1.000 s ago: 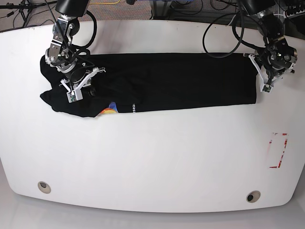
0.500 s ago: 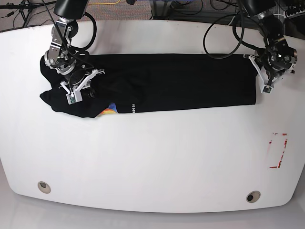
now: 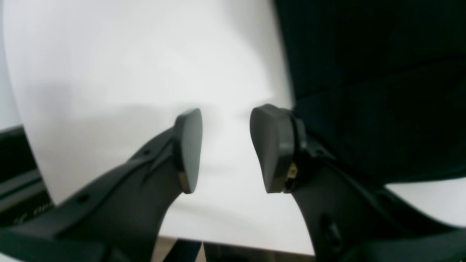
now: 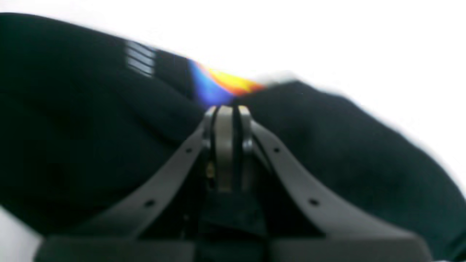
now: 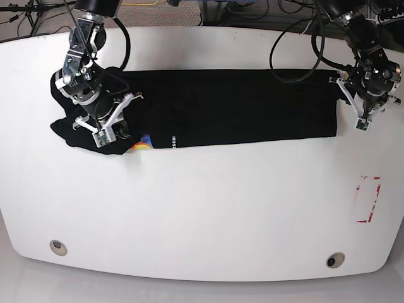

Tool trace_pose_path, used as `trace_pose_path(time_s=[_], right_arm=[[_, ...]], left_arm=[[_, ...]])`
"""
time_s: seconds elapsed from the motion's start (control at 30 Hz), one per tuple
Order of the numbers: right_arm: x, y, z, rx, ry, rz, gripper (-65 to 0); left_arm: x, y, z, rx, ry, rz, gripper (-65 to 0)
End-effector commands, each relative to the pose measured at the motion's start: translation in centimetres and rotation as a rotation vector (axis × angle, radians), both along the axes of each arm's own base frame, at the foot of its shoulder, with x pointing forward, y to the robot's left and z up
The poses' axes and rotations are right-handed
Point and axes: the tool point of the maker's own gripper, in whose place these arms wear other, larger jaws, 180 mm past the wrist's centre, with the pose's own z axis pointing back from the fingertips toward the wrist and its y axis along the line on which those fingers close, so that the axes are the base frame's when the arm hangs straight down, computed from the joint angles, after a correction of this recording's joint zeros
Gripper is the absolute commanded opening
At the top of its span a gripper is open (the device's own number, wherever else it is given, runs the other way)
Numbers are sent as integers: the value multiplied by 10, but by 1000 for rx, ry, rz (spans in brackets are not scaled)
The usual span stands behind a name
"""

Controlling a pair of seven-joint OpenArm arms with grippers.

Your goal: Fold the T-shirt properly

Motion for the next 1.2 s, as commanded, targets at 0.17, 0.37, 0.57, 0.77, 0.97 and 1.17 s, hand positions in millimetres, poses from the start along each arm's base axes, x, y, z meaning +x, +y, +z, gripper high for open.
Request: trace_pose_path(time_s=[0.17, 0.37, 0.57, 0.77, 0.97, 1.17], right_arm=[[-4, 20, 35, -53, -56, 44, -512], [-15, 38, 31, -27, -39, 70, -506], [-25, 52, 21, 2, -8, 97, -506], [-28, 62, 19, 7, 1, 124, -506], [-28, 64, 19, 12, 1, 125, -506], [-29, 70, 16, 23, 9, 136, -506]], left_arm=[[5, 23, 21, 28, -54, 73, -396], [3, 35, 36, 53, -84, 125, -396], [1, 40, 42, 63, -98, 139, -396], [-1, 42, 42, 64, -101, 149, -396], [3, 40, 43, 61, -105, 142, -396], [9, 38, 45, 60, -117, 133, -396]])
